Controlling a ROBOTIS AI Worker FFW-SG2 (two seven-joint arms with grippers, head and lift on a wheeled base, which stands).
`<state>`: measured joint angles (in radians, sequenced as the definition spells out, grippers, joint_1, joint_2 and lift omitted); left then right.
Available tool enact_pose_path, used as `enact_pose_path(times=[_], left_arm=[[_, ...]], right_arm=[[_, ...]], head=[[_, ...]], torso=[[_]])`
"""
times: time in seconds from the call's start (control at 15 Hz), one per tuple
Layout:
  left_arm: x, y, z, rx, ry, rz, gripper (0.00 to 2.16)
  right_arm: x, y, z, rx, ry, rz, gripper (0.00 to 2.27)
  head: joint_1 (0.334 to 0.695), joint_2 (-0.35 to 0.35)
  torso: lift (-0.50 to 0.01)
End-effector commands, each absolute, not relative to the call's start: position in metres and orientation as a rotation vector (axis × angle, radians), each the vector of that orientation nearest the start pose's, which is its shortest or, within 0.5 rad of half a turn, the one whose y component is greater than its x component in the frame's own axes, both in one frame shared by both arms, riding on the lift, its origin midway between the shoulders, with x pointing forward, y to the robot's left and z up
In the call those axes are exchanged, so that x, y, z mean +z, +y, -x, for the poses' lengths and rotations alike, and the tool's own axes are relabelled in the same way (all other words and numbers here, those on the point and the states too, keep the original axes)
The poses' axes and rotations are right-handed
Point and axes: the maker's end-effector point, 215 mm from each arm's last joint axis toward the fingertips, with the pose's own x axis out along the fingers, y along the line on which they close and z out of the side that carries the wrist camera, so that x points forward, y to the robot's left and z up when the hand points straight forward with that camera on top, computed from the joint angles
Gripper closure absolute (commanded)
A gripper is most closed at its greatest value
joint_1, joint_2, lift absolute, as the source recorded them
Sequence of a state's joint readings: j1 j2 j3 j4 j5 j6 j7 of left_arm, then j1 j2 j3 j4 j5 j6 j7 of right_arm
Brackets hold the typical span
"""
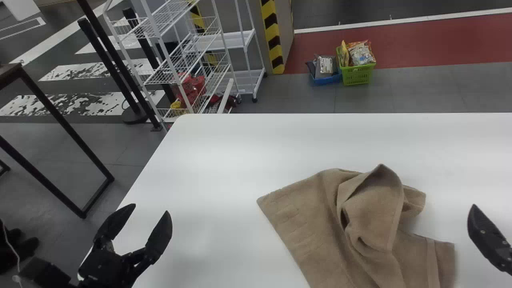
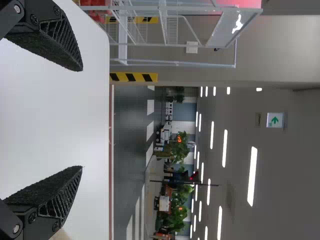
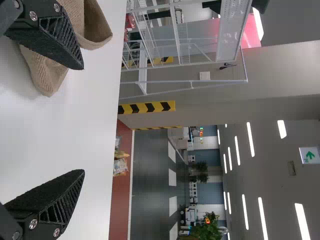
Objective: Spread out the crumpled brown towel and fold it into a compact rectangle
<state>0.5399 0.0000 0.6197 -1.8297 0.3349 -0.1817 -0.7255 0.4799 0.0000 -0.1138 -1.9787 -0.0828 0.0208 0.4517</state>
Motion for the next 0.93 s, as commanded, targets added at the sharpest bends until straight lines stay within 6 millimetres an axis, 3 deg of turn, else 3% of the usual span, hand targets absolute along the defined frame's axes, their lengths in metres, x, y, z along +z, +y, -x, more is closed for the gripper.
enact_pose_path(times=[0.0, 0.27, 0.47, 0.87], left_arm=[[-0.358, 0.426, -0.351, -0.11, -0.014, 0.029, 0.12], [-0.357, 0.426, -0.351, -0.113, -0.015, 0.029, 0.12], [-0.355, 0.428, -0.35, -0.114, -0.019, 0.029, 0.12], [-0.355, 0.427, -0.35, -0.115, -0.023, 0.039, 0.12]], right_arm=[[-0.374, -0.192, -0.434, 0.359, 0.093, -0.054, 0.09], [-0.38, -0.165, -0.426, 0.453, 0.104, -0.068, 0.12], [-0.374, -0.158, -0.426, 0.492, 0.093, -0.053, 0.1], [-0.349, -0.177, -0.445, 0.507, 0.047, 0.066, 0.09]], head=[[0.695, 0.322], [0.695, 0.344], [0.695, 0.35], [0.695, 0.35]], torso=[[-0.127], [-0.127], [-0.127], [-0.127]])
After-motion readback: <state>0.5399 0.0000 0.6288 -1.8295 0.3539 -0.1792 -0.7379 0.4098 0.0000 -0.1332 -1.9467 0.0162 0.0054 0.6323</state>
